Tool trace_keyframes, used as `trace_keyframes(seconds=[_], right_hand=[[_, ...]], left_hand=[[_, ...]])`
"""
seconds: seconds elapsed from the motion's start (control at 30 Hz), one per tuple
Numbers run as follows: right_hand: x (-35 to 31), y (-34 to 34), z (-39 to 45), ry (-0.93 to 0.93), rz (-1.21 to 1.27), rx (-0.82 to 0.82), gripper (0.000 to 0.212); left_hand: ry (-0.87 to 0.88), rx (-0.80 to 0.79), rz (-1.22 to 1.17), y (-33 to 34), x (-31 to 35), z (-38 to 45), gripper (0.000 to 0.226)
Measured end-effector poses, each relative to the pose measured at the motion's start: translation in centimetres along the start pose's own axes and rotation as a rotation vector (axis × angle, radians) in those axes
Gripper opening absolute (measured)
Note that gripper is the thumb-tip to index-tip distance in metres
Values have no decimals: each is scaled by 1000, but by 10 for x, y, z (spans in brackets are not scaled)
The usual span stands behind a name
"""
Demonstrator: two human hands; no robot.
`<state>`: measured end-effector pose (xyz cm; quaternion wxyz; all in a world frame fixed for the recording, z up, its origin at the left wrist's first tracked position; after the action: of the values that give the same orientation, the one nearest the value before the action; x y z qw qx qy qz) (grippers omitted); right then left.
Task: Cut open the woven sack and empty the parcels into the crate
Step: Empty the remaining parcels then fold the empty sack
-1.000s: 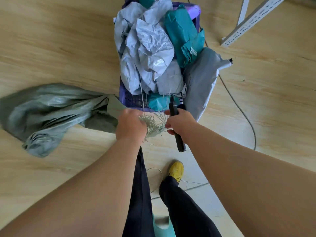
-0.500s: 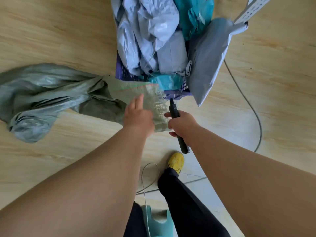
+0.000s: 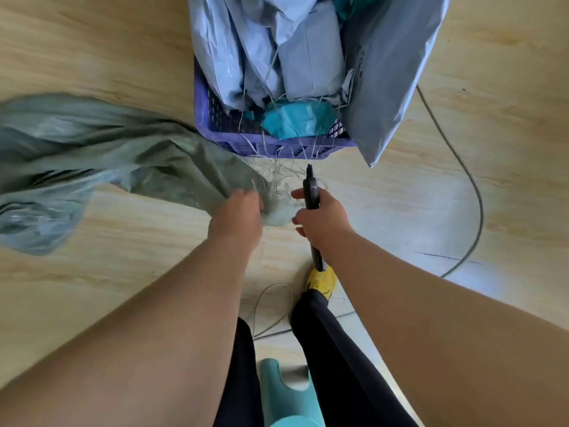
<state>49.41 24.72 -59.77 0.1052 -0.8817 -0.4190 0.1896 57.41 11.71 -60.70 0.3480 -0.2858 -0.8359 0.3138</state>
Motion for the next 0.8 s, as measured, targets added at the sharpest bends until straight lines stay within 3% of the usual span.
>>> trace_keyframes(seconds=[0.13, 0.27, 0.37, 0.43, 0.5, 0.67, 0.8], right_hand=[[11, 11, -50, 27, -133, -184, 58], [8, 16, -108, 74, -242, -382, 60], [1, 13, -151, 136, -202, -502, 47], [-13, 6, -179, 129, -116, -547, 24], [-31, -7, -204, 92, -97, -516, 5], [-77, -55, -254, -17, -10, -294, 9], [-101, -86, -297, -28, 66, -252, 8]], left_hand=[[-138, 10, -367, -7, 0, -69, 13], [-314, -173, -610, -29, 4, -109, 20], [-324, -167, -565, -68, 16, -121, 26], [-296, -115, -523, -100, 29, -129, 28], [-241, -96, -506, -128, 47, -138, 25], [-95, 19, -544, -196, 96, -162, 28], [-6, -14, -582, -239, 129, -180, 45]])
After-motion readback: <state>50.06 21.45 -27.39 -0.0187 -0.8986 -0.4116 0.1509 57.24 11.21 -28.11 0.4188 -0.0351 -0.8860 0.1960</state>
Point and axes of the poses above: each hand's wrist, its own z-axis towards the middle knuckle, its own y-axis out of the palm, x = y × z, the point moved 6 cm from there along z, towards the middle knuckle, and after that the axes turned 14 degrees about y, right-handed, at the moved point
